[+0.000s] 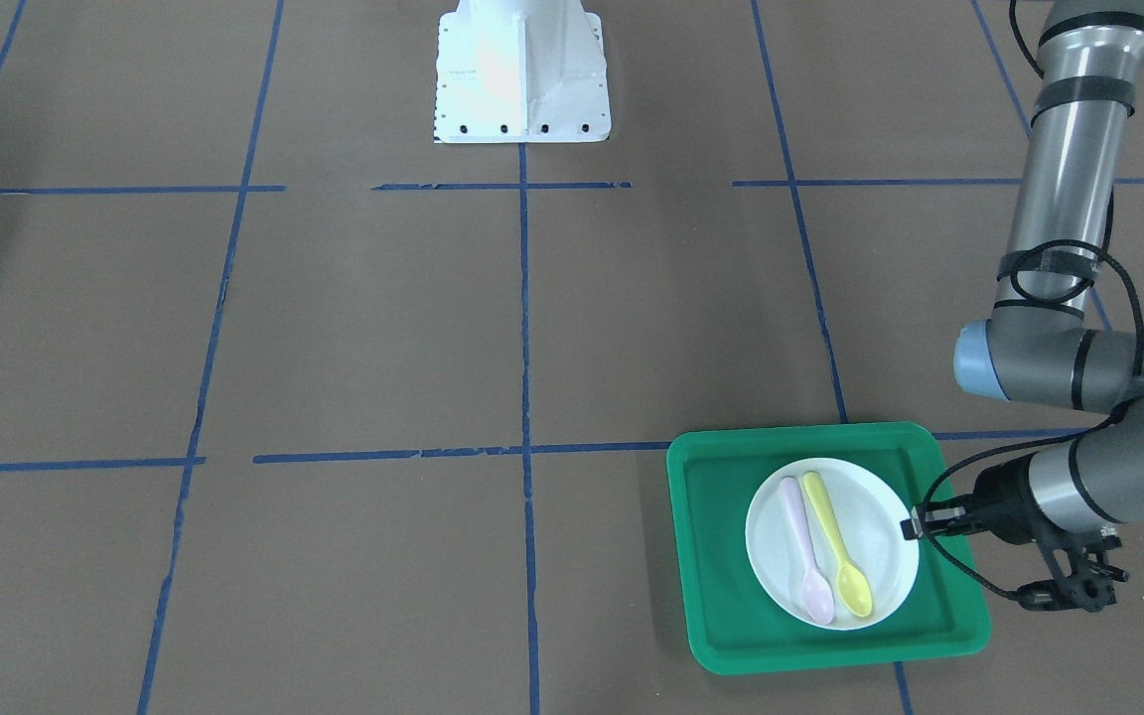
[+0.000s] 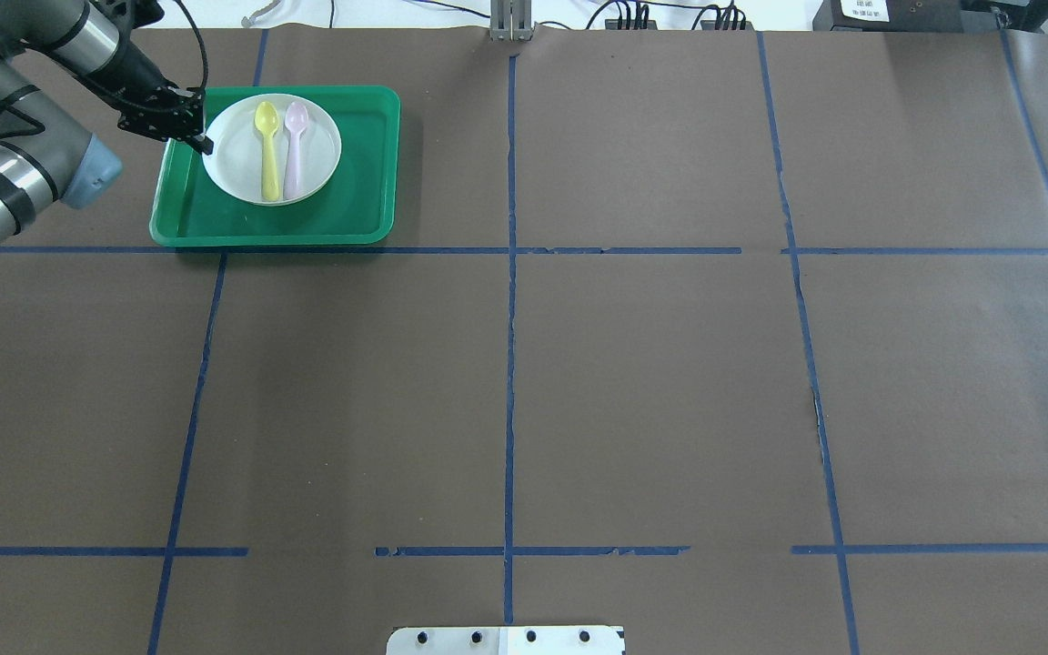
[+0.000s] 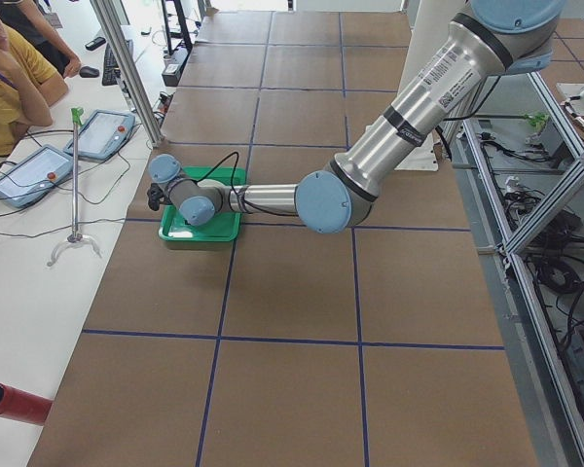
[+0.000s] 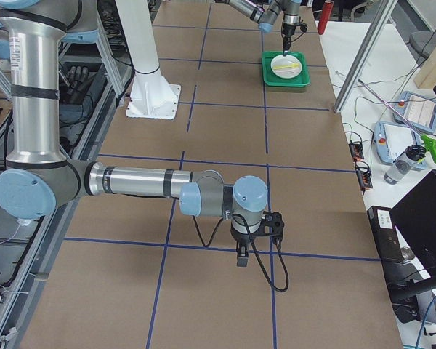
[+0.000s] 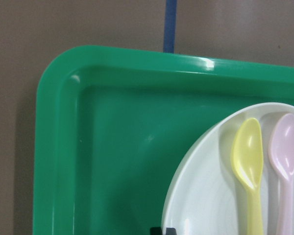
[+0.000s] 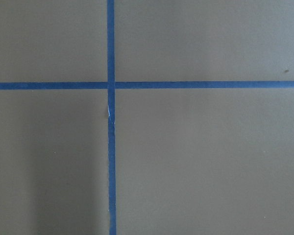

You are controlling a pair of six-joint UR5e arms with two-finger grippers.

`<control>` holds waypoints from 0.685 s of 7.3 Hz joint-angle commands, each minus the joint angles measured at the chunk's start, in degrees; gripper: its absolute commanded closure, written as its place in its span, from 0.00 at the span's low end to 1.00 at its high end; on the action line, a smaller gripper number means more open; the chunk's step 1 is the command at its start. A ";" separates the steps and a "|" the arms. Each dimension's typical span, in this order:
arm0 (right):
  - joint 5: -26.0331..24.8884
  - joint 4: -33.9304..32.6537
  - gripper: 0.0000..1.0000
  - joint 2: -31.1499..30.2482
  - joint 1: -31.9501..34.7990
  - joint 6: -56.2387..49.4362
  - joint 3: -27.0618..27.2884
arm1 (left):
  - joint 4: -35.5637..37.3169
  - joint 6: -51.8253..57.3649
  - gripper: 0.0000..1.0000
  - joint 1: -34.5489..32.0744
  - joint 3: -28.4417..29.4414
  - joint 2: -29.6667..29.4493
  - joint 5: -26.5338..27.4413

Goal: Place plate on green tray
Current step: 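Lift the plate with the left gripper and carry it onto the green tray, then open the left gripper and withdraw it away from the tray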

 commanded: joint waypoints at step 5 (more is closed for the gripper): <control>-0.02 -0.06 0.00 0.00 0.00 0.00 -0.05 | 21.72 2.55 0.00 -3.57 -32.90 15.52 0.59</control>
